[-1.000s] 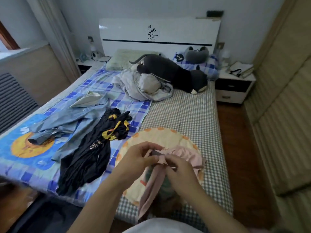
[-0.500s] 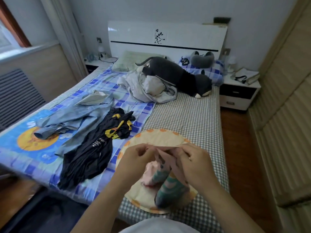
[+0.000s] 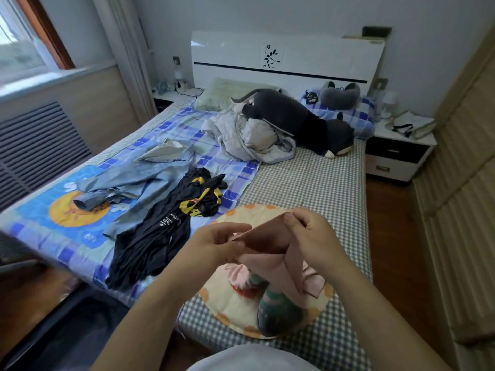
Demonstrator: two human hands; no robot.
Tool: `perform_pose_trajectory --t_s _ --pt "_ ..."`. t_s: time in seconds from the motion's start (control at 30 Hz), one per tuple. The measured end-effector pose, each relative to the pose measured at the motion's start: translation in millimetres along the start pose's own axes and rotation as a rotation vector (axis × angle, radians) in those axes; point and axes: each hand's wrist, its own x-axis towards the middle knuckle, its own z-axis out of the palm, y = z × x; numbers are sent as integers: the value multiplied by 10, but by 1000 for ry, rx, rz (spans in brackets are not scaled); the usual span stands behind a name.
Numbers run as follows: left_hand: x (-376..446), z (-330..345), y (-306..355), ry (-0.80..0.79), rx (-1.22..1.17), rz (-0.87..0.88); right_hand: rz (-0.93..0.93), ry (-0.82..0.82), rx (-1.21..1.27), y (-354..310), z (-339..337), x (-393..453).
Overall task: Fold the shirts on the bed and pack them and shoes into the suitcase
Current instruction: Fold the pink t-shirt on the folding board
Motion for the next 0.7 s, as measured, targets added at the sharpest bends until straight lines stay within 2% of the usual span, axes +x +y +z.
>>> perform_pose_trajectory --t_s 0.1,0.17,0.23,0.4,0.53,0.63,0.7 --pt "-35 -111 16 -262 -185 -112 22 -27 26 31 -31 41" --pt "-26 -189 36 -409 -164 -155 72 -99 94 17 -57 56" --pt "4 -241 54 -449 -114 -136 154 -168 234 -7 -74 70" --pt "68 -296 66 -392 -122 -153 210 -262 329 1 -86 102" --pt "96 -113 62 -204 -85 -110 177 -248 271 28 -57 124" --pt "112 73 93 -116 89 -29 164 -231 219 11 -43 149" --pt "125 152 149 -107 323 -15 134 -195 181 20 -43 186"
